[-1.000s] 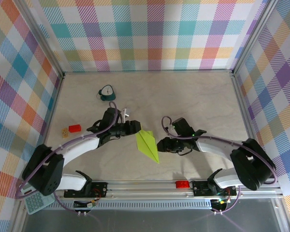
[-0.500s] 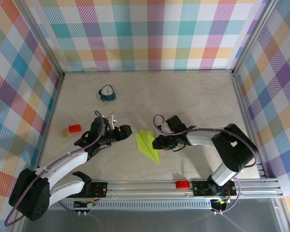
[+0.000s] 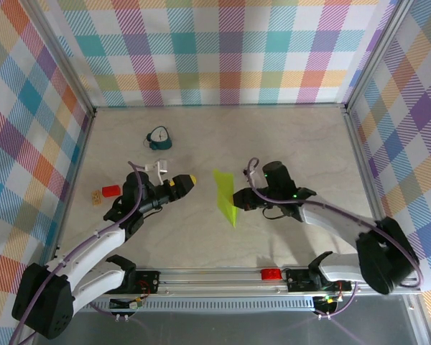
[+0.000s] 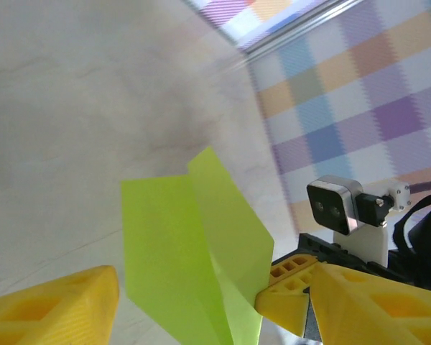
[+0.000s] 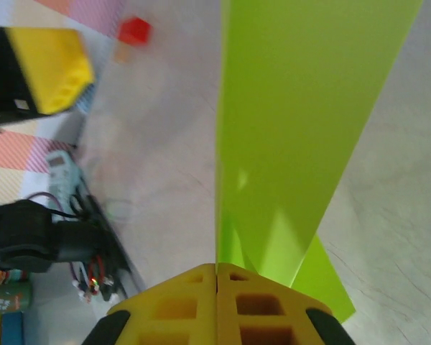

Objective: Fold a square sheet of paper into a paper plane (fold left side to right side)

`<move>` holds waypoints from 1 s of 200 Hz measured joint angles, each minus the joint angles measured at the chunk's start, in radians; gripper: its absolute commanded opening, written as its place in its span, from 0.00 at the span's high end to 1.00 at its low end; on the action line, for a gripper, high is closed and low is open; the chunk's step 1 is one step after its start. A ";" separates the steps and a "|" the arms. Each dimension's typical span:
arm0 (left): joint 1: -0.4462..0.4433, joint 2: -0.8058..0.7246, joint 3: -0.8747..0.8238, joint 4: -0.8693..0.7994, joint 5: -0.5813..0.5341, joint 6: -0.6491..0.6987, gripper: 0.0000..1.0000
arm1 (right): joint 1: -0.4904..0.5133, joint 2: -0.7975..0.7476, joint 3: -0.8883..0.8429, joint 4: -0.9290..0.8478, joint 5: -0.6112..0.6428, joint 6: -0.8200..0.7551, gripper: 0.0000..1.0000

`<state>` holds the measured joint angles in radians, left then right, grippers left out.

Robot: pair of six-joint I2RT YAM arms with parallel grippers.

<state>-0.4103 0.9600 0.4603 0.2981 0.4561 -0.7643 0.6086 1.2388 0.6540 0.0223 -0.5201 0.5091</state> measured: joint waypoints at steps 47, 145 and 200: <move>0.000 0.077 0.032 0.187 0.181 -0.078 0.35 | -0.003 -0.190 -0.021 0.099 -0.057 0.053 0.98; -0.087 0.198 0.154 0.261 0.311 -0.072 0.48 | 0.002 -0.153 -0.011 0.222 -0.180 0.162 0.98; -0.104 0.211 0.165 0.254 0.309 -0.053 0.82 | 0.008 -0.121 -0.007 0.247 -0.196 0.187 0.89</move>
<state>-0.5140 1.1706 0.6254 0.5526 0.7647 -0.8177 0.6167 1.1179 0.6472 0.2695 -0.7162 0.6956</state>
